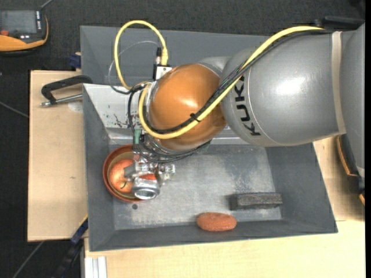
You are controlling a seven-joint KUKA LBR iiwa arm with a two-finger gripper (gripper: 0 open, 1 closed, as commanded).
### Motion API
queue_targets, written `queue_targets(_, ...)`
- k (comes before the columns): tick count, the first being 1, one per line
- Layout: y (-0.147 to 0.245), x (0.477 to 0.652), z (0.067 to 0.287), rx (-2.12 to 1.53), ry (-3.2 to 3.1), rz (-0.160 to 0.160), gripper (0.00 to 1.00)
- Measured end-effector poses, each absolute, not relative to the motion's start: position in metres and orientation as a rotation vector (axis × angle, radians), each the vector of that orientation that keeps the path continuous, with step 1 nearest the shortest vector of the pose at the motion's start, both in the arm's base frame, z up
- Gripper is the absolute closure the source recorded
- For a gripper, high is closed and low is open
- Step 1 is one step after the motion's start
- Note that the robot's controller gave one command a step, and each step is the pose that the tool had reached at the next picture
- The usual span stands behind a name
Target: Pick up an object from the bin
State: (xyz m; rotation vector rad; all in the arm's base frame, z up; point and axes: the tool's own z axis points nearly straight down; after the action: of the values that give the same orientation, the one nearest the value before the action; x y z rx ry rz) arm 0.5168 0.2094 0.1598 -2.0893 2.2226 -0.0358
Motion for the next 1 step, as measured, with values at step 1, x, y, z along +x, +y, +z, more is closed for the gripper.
queue_targets(1,0.2129,0.5256,0.1536,-2.051,2.234,-0.04,1.0)
